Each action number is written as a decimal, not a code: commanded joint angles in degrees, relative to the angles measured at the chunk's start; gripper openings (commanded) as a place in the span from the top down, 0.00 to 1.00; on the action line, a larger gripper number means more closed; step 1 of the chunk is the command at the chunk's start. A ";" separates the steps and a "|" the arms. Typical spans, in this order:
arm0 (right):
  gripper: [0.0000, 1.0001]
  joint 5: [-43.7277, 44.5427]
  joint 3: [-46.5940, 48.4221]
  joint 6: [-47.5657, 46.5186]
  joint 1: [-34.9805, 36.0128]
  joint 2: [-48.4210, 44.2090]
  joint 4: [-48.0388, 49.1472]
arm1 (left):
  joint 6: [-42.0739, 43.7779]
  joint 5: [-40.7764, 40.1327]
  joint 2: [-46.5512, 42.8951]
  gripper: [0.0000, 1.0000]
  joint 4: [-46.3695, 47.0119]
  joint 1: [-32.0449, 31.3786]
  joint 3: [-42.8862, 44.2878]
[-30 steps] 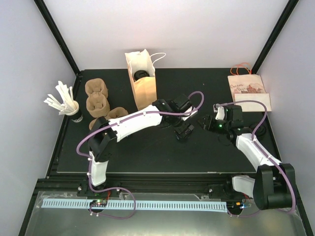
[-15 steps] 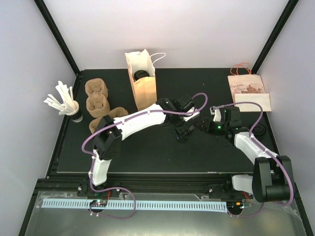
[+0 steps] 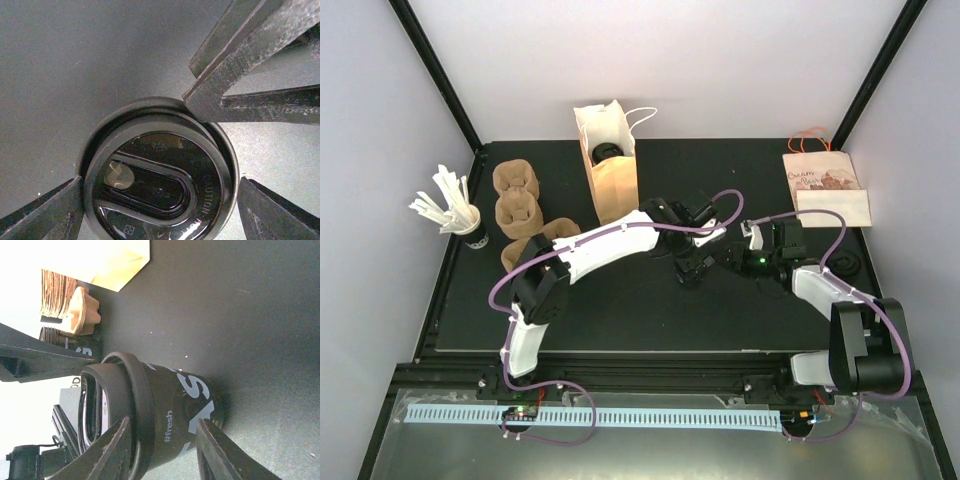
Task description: Pack the takeout coffee
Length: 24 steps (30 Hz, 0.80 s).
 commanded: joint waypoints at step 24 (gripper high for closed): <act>0.67 -3.71 0.55 0.09 0.03 3.33 3.03 | 2.96 1.63 2.09 0.32 -2.43 -0.21 1.14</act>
